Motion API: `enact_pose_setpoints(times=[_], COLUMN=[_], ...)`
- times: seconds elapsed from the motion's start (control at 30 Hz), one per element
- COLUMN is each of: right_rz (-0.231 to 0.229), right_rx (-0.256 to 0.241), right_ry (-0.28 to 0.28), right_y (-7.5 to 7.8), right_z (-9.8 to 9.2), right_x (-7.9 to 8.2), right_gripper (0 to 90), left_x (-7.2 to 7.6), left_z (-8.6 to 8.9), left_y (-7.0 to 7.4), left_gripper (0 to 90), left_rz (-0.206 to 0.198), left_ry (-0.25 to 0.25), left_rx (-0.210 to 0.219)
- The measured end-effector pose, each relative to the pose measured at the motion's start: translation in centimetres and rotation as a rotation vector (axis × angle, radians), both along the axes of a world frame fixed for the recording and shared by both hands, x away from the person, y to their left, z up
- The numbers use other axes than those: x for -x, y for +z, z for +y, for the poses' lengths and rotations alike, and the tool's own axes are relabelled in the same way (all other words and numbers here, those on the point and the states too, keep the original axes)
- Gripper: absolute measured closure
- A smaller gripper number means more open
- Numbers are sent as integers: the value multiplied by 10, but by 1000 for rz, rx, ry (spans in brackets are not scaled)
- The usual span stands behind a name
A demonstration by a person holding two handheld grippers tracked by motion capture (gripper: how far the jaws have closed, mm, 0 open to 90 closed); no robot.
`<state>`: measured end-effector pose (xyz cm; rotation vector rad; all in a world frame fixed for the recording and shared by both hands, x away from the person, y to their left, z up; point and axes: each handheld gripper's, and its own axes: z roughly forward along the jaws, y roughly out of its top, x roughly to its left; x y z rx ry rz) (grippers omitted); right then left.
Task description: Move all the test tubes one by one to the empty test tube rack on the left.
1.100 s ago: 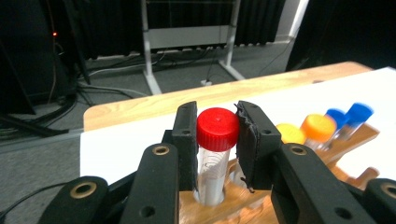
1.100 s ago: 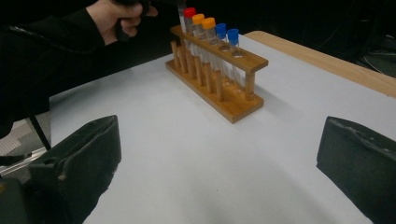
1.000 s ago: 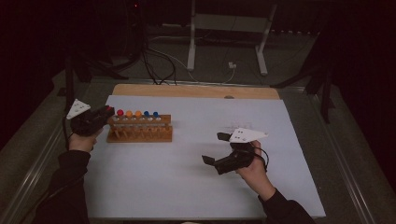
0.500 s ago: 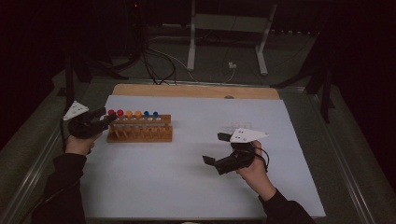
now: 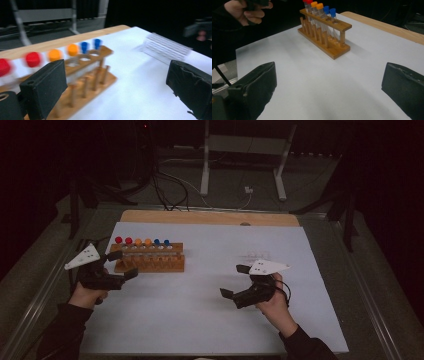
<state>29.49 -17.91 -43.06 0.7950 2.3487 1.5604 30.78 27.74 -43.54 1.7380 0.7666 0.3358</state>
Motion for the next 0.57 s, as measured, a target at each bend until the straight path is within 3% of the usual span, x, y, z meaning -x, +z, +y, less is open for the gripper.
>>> enact_pose_setpoints(times=[0.17,0.4,0.57], right_rz=[-2,-10,-17], right_rx=[-4,11,28], right_ry=[-13,-25,-25], right_y=[-2,-7,-10], right_z=[-4,-8,-9], right_x=[2,5,7], right_gripper=[0,0,0], left_x=[13,32,37], left_z=[-21,-53,-66], left_y=[-10,-24,-40], left_gripper=[6,6,6], left_rz=[11,-26,-16], left_ry=[-86,-155,-175], left_rx=[-18,-56,-79])
